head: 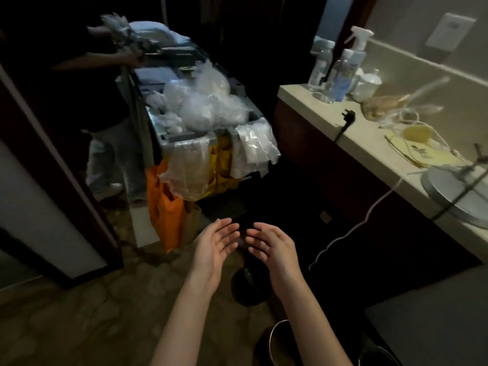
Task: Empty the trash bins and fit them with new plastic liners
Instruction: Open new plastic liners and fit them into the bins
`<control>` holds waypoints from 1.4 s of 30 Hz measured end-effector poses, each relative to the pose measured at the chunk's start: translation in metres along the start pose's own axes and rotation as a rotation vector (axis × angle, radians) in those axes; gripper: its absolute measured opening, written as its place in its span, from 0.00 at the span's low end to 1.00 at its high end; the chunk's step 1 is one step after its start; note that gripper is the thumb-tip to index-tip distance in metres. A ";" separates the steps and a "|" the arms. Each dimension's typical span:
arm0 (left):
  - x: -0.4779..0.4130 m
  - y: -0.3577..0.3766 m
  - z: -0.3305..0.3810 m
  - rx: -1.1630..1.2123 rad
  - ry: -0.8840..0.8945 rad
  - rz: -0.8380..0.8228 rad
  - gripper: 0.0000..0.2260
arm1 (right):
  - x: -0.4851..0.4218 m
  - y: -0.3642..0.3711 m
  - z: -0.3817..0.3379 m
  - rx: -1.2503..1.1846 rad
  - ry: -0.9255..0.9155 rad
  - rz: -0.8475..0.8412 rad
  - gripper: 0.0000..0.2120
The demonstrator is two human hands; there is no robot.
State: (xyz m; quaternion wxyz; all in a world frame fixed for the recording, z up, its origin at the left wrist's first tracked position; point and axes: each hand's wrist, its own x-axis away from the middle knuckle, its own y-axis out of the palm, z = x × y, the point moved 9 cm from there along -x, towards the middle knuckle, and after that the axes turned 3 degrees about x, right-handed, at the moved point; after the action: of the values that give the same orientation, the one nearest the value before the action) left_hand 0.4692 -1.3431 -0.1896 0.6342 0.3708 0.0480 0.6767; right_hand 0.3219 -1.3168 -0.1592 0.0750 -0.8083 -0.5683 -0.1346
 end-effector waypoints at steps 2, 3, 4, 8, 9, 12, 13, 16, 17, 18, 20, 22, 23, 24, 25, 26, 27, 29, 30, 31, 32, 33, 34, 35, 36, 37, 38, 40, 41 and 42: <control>-0.007 -0.019 0.014 0.010 0.011 0.050 0.12 | -0.009 0.025 -0.002 0.018 0.006 -0.023 0.09; -0.011 -0.027 0.020 0.015 0.019 0.074 0.12 | -0.015 0.037 -0.002 0.021 0.012 -0.037 0.09; -0.015 -0.035 0.026 0.025 0.025 0.097 0.12 | -0.021 0.048 -0.001 0.027 0.021 -0.054 0.09; -0.038 -0.066 0.042 0.069 0.017 0.188 0.12 | -0.055 0.087 0.009 0.032 0.066 -0.130 0.09; -0.046 -0.074 0.045 0.080 0.012 0.212 0.11 | -0.066 0.095 0.013 0.027 0.081 -0.148 0.09; -0.075 -0.094 0.058 0.096 0.007 0.278 0.11 | -0.103 0.122 0.023 0.008 0.132 -0.194 0.09; -0.087 -0.100 0.063 0.095 0.008 0.298 0.11 | -0.118 0.130 0.026 0.009 0.148 -0.206 0.09; -0.131 -0.110 0.079 0.091 0.021 0.353 0.11 | -0.176 0.156 0.034 -0.004 0.197 -0.234 0.08; -0.149 -0.111 0.084 0.084 0.020 0.374 0.11 | -0.198 0.163 0.037 -0.013 0.212 -0.236 0.08; -0.168 -0.111 0.090 0.075 0.017 0.391 0.11 | -0.222 0.170 0.039 -0.022 0.222 -0.233 0.08; -0.205 -0.107 0.101 0.049 0.003 0.420 0.10 | -0.270 0.180 0.042 -0.024 0.242 -0.221 0.08; -0.241 -0.104 0.114 0.001 -0.004 0.439 0.09 | -0.316 0.189 0.047 0.001 0.268 -0.205 0.06; -0.257 -0.104 0.120 -0.020 -0.005 0.449 0.09 | -0.337 0.194 0.050 0.020 0.284 -0.197 0.05; -0.271 -0.105 0.126 -0.033 -0.009 0.457 0.10 | -0.356 0.199 0.053 0.047 0.295 -0.190 0.05; -0.284 -0.107 0.130 -0.038 -0.009 0.463 0.10 | -0.375 0.205 0.054 0.075 0.298 -0.192 0.06; -0.295 -0.109 0.134 -0.041 -0.008 0.469 0.10 | -0.391 0.213 0.054 0.099 0.287 -0.204 0.11; -0.304 -0.113 0.138 -0.044 -0.010 0.484 0.10 | -0.407 0.221 0.052 0.109 0.264 -0.219 0.17; -0.315 -0.121 0.143 -0.046 -0.026 0.534 0.10 | -0.429 0.241 0.048 0.118 0.227 -0.254 0.27; -0.319 -0.125 0.145 -0.046 -0.034 0.557 0.11 | -0.438 0.252 0.047 0.117 0.225 -0.273 0.30; -0.322 -0.128 0.146 -0.048 -0.038 0.575 0.12 | -0.446 0.262 0.048 0.105 0.234 -0.290 0.32; -0.324 -0.130 0.147 -0.050 -0.039 0.588 0.12 | -0.452 0.272 0.049 0.101 0.252 -0.305 0.34; -0.324 -0.132 0.148 -0.048 -0.038 0.598 0.12 | -0.456 0.280 0.050 0.108 0.273 -0.315 0.34; -0.324 -0.134 0.149 -0.042 -0.037 0.605 0.12 | -0.458 0.286 0.052 0.135 0.296 -0.324 0.31; -0.323 -0.135 0.149 -0.040 -0.038 0.608 0.12 | -0.458 0.292 0.054 0.180 0.311 -0.342 0.27; -0.322 -0.136 0.148 -0.042 -0.044 0.605 0.12 | -0.455 0.296 0.055 0.230 0.312 -0.374 0.21; -0.320 -0.137 0.147 -0.050 -0.053 0.599 0.13 | -0.449 0.299 0.056 0.257 0.304 -0.413 0.14; -0.319 -0.137 0.146 -0.060 -0.067 0.588 0.13 | -0.441 0.300 0.057 0.255 0.302 -0.442 0.09; -0.316 -0.137 0.142 -0.079 -0.084 0.564 0.13 | -0.423 0.293 0.058 0.211 0.316 -0.453 0.04; -0.314 -0.136 0.141 -0.085 -0.084 0.554 0.12 | -0.412 0.286 0.058 0.195 0.318 -0.445 0.03; -0.312 -0.135 0.139 -0.094 -0.082 0.542 0.10 | -0.401 0.278 0.058 0.183 0.322 -0.432 0.03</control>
State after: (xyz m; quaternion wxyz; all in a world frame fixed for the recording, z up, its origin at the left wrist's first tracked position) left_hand 0.6336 -1.6523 -0.2995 0.4481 0.3675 -0.1098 0.8075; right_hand 0.4627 -1.7568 -0.3272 0.2064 -0.6266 -0.7179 -0.2222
